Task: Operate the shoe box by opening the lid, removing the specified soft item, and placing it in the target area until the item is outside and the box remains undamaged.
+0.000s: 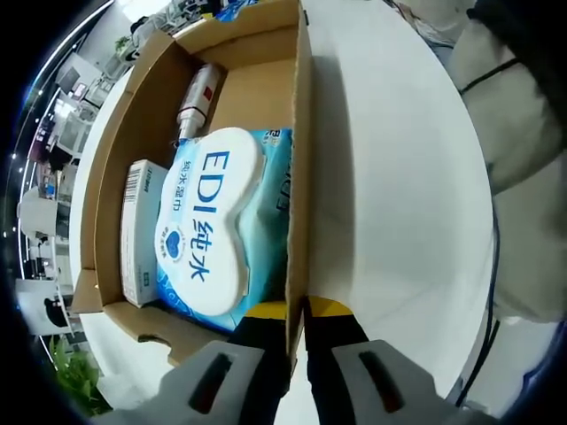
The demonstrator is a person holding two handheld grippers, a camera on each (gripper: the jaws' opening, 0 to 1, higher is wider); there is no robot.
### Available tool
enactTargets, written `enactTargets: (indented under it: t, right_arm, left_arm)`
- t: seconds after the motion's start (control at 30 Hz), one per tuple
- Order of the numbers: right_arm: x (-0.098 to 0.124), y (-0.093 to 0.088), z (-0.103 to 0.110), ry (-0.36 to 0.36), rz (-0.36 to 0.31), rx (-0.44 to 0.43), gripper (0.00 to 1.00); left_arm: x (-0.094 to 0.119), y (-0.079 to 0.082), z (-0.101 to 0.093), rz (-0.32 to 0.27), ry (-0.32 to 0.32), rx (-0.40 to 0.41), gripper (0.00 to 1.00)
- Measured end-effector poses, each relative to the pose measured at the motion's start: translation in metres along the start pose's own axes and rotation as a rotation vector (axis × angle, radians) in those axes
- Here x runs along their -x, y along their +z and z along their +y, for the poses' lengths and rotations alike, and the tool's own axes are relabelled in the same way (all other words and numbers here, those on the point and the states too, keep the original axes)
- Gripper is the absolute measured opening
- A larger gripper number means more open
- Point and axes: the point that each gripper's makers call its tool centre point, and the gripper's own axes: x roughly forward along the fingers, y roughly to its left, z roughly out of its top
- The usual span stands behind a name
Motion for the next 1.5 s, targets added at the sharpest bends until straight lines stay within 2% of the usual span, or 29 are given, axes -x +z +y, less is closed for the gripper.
enactTargets:
  t: [0.37,0.87,0.97,1.37,1.5]
  right_arm:
    - [0.010,-0.001,-0.001,-0.035,-0.009,-0.023,0.62]
    - [0.042,0.010,0.000,-0.132,-0.061,-0.044,0.62]
    - [0.048,0.013,0.001,-0.154,-0.079,-0.077,0.59]
    - [0.070,0.024,0.008,-0.233,-0.135,-0.114,0.54]
    - [0.083,0.030,0.008,-0.286,-0.160,-0.101,0.47]
  left_arm:
    - [0.000,-0.001,0.000,0.004,-0.003,-0.001,0.03]
    - [-0.001,-0.001,0.000,0.005,0.003,-0.003,0.04]
    - [0.000,0.000,0.000,0.003,0.006,-0.006,0.04]
    - [0.000,-0.001,0.000,0.002,0.005,0.006,0.04]
    - [0.000,-0.001,0.000,0.001,0.005,0.002,0.04]
